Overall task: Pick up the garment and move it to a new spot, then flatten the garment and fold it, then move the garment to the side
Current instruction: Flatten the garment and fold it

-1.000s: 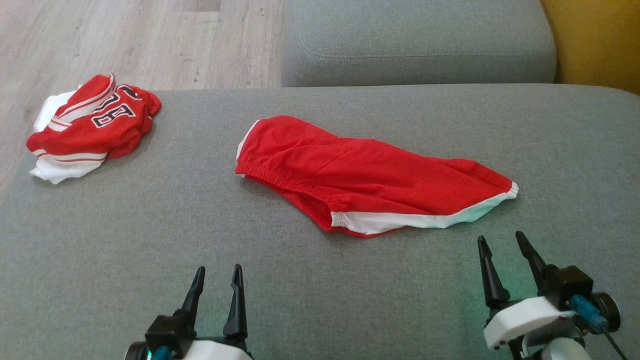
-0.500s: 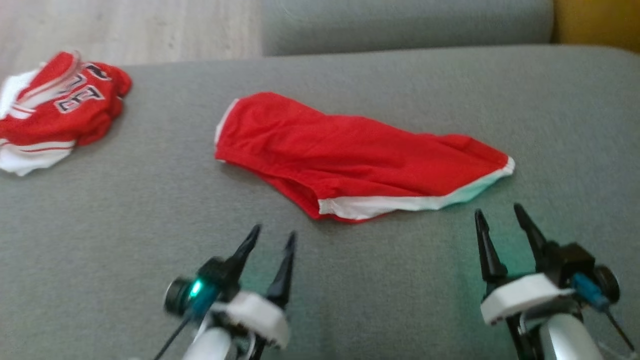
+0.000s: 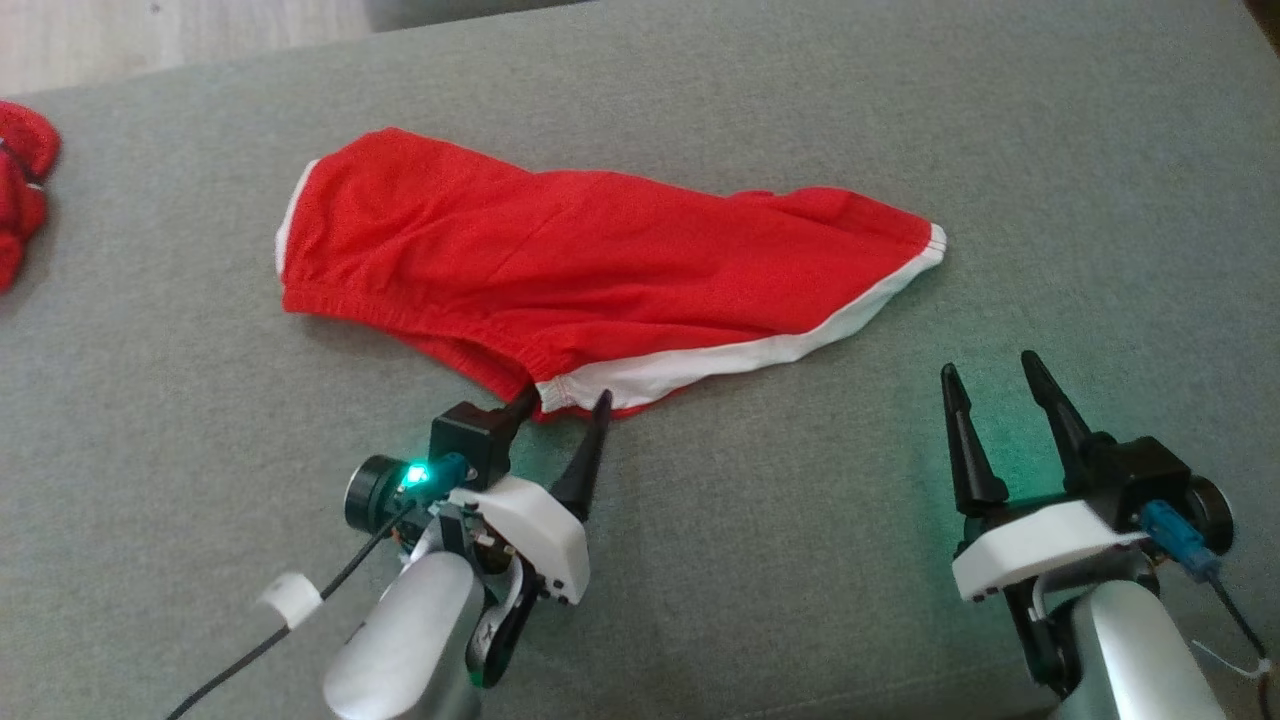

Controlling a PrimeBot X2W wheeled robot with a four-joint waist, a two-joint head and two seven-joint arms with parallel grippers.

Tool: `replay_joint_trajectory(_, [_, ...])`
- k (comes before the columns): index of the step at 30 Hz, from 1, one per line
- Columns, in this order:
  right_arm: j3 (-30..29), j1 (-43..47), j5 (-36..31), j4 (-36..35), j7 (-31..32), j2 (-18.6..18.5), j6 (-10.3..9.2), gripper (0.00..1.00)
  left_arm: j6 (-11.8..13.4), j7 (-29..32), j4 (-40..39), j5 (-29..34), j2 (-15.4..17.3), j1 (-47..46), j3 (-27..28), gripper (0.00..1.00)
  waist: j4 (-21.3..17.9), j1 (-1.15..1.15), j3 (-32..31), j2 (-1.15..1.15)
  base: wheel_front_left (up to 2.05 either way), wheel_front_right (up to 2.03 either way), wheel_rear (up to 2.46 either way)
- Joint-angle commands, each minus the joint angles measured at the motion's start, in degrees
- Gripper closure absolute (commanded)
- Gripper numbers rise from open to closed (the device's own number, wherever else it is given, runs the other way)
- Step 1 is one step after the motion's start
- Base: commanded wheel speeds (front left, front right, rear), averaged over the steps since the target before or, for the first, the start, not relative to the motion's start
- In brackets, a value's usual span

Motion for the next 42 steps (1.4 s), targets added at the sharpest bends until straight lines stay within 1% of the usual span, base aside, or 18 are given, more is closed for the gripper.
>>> replay_joint_trajectory(1, [1.1, -1.8, 0.3, -1.4, -0.7, -0.3, -0.04, 0.00, 0.1, 0.0, -1.2, -0.5, 0.1, -2.2, 1.7, 0.41, -0.6, -0.01, 0.5, 0.00, 0.00, 0.00, 0.00])
replay_joint_trajectory(3, [0.7, -1.9, 0.3, -1.3, -1.1, -0.3, -0.04, 0.00, 0.2, -0.3, -1.0, -0.7, 0.1, -2.6, 1.8, 1.00, -0.7, -0.01, 0.7, 0.00, 0.00, 0.00, 0.00])
replay_joint_trajectory(10, [-1.7, -2.0, -0.1, -0.2, -1.5, -0.3, -0.04, 0.00, 1.2, -3.8, -3.4, -1.7, 0.5, -0.9, 3.1, 1.00, 1.1, -0.01, -0.4, 0.00, 0.00, 0.00, 0.00])
replay_joint_trajectory(14, [-4.3, -2.6, -2.3, 0.4, -0.9, -0.3, -0.04, 0.00, 2.8, -4.9, -6.2, -2.6, 1.9, 2.1, 4.7, 1.00, 2.8, -0.01, -1.2, 0.00, 0.00, 0.00, 0.00])
replay_joint_trajectory(17, [-5.0, -3.3, -4.4, 1.3, 0.2, -0.3, -0.04, 0.00, 4.0, -4.9, -7.8, -3.3, 3.2, 4.2, 6.1, 1.00, 4.1, -0.01, -1.5, 0.00, 0.00, 0.00, 0.00])
replay_joint_trajectory(20, [-4.5, -4.6, -7.5, 3.4, 1.4, -0.3, -0.04, 0.00, 4.9, -4.7, -8.7, -3.7, 4.4, 5.6, 7.0, 1.00, 5.1, -0.01, -1.4, 0.00, 0.00, 0.00, 0.00])
replay_joint_trajectory(24, [-1.4, -6.6, -11.5, 7.8, 3.8, -0.3, -0.04, 0.00, 5.2, -4.8, -9.3, -4.1, 4.6, 6.2, 7.2, 1.00, 6.2, -0.01, -1.3, 0.00, 0.00, 0.00, 0.00])
replay_joint_trajectory(31, [1.9, -9.1, -12.9, 15.1, 7.1, -0.3, -0.04, 0.00, 5.3, -5.3, -9.4, -4.3, 4.1, 6.4, 6.6, 1.00, 7.2, -0.01, -1.4, 0.00, 0.00, 0.00, 0.00])
replay_joint_trajectory(32, [2.0, -9.3, -12.7, 15.9, 7.5, -0.3, -0.04, 0.11, 5.3, -5.4, -9.3, -4.4, 4.1, 6.4, 6.5, 1.00, 7.2, -0.01, -1.5, 0.00, 0.00, 0.00, 0.00])
replay_joint_trajectory(33, [2.1, -9.5, -12.4, 16.5, 7.7, -0.3, -0.04, 0.31, 5.3, -5.4, -9.3, -4.4, 4.1, 6.5, 6.5, 1.00, 7.3, -0.01, -1.6, 0.00, 0.00, 0.00, 0.00])
replay_joint_trajectory(34, [2.2, -9.5, -11.9, 17.1, 8.2, -0.3, -0.04, 0.47, 5.3, -5.5, -9.2, -4.5, 4.0, 6.6, 6.4, 1.00, 7.4, -0.01, -1.7, 0.00, 0.00, 0.00, 0.00])
replay_joint_trajectory(35, [2.4, -9.5, -11.3, 17.6, 8.7, -0.3, -0.04, 0.57, 5.3, -5.5, -9.2, -4.5, 4.0, 6.6, 6.3, 1.00, 7.4, -0.01, -1.9, 0.00, 0.00, 0.00, 0.00])
replay_joint_trajectory(36, [2.4, -9.4, -10.5, 18.0, 9.3, -0.3, -0.04, 0.62, 5.2, -5.6, -9.2, -4.6, 4.0, 6.7, 6.2, 1.00, 7.5, -0.01, -2.1, 0.00, 0.00, 0.00, 0.00])
replay_joint_trajectory(37, [2.3, -9.2, -9.6, 18.4, 10.0, -0.3, -0.04, 0.69, 5.2, -5.6, -9.2, -4.6, 4.0, 6.7, 6.1, 1.00, 7.5, -0.01, -2.3, 0.00, 0.00, 0.00, 0.00])
replay_joint_trajectory(39, [1.9, -8.9, -7.6, 18.9, 11.2, -0.3, -0.04, 0.84, 5.2, -5.7, -9.4, -4.7, 4.0, 6.8, 6.0, 1.00, 7.6, -0.01, -2.7, 0.00, 0.00, 0.00, 0.00])
replay_joint_trajectory(40, [2.1, -8.6, -6.7, 19.1, 11.7, -0.3, -0.04, 0.94, 5.2, -5.7, -9.4, -4.7, 4.0, 6.8, 6.0, 1.00, 7.7, -0.01, -2.9, 0.00, 0.00, 0.00, 0.00])
replay_joint_trajectory(41, [2.4, -8.4, -5.5, 19.0, 11.8, -0.3, -0.04, 0.98, 5.3, -5.8, -9.6, -4.7, 4.1, 6.8, 5.9, 1.00, 7.7, -0.01, -3.2, 0.00, 0.00, 0.00, 0.00])
replay_joint_trajectory(42, [2.6, -8.2, -4.2, 18.5, 11.4, -0.3, -0.04, 1.00, 5.3, -5.9, -9.7, -4.7, 4.2, 6.7, 5.9, 1.00, 7.7, -0.01, -3.4, 0.00, 0.00, 0.00, 0.00])
